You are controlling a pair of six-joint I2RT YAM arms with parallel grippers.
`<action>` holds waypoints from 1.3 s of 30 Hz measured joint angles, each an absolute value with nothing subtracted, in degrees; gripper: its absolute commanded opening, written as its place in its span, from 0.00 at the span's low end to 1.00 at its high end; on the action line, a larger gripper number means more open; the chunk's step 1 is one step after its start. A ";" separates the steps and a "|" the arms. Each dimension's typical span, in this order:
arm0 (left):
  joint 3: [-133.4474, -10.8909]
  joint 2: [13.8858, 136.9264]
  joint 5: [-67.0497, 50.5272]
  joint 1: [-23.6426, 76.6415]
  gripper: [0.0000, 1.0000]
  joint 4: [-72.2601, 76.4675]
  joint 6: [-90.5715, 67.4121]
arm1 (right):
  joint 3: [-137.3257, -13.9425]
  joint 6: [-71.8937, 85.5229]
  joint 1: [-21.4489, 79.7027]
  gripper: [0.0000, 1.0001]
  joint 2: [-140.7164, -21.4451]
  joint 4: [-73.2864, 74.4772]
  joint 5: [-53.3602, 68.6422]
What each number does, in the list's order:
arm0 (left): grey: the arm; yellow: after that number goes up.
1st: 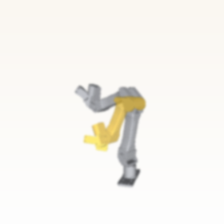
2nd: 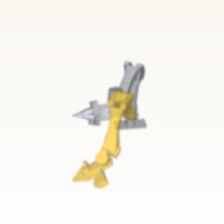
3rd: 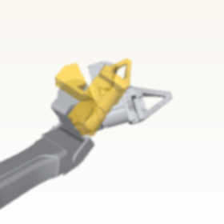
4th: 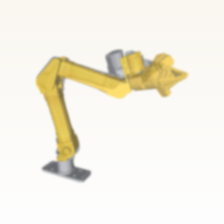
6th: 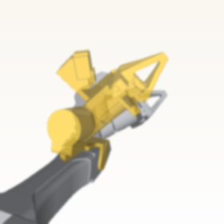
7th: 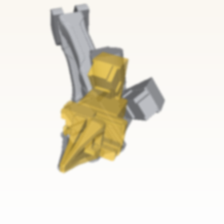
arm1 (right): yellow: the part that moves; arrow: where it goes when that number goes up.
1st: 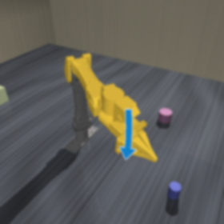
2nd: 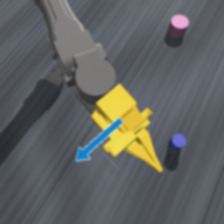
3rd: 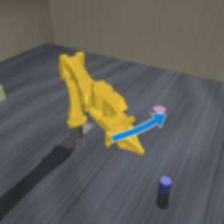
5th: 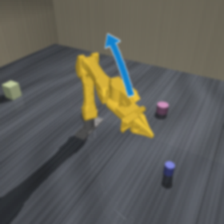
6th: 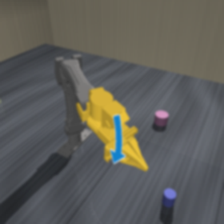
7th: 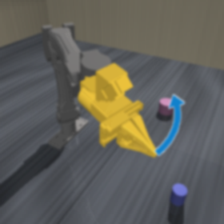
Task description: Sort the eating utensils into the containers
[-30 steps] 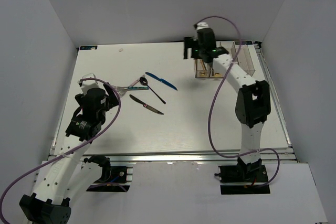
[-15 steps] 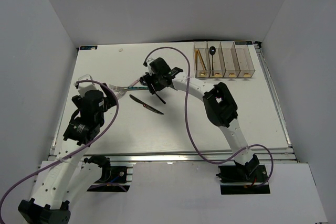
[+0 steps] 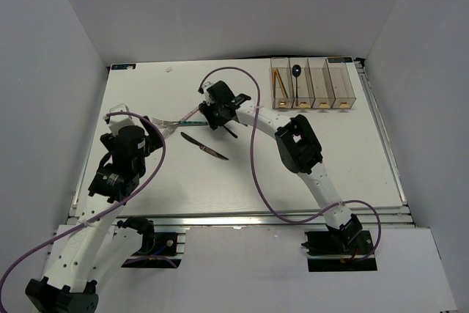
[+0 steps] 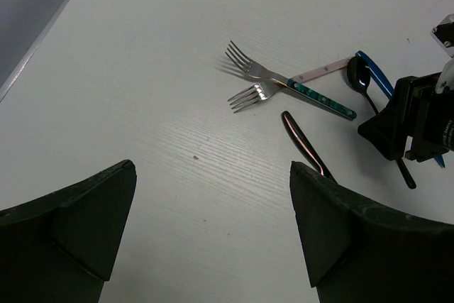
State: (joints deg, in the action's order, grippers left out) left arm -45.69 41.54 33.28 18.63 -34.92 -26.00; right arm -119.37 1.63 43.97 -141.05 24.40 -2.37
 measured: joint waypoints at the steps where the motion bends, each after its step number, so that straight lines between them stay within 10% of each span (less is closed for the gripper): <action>1: -45.69 41.56 33.28 18.65 0.98 -34.92 -26.00 | -119.37 1.52 44.01 0.53 -141.05 24.40 -2.39; 9: -45.69 41.91 33.26 18.68 0.98 -34.92 -26.00 | -119.92 1.06 44.12 0.33 -141.45 24.67 -3.25; 13: -45.69 41.95 33.26 18.72 0.98 -34.92 -26.00 | -120.88 0.80 44.05 0.00 -142.19 24.62 -3.46; 39: -45.69 41.39 33.12 18.87 0.98 -34.92 -25.98 | -107.85 10.76 33.78 0.00 -116.68 21.93 -1.10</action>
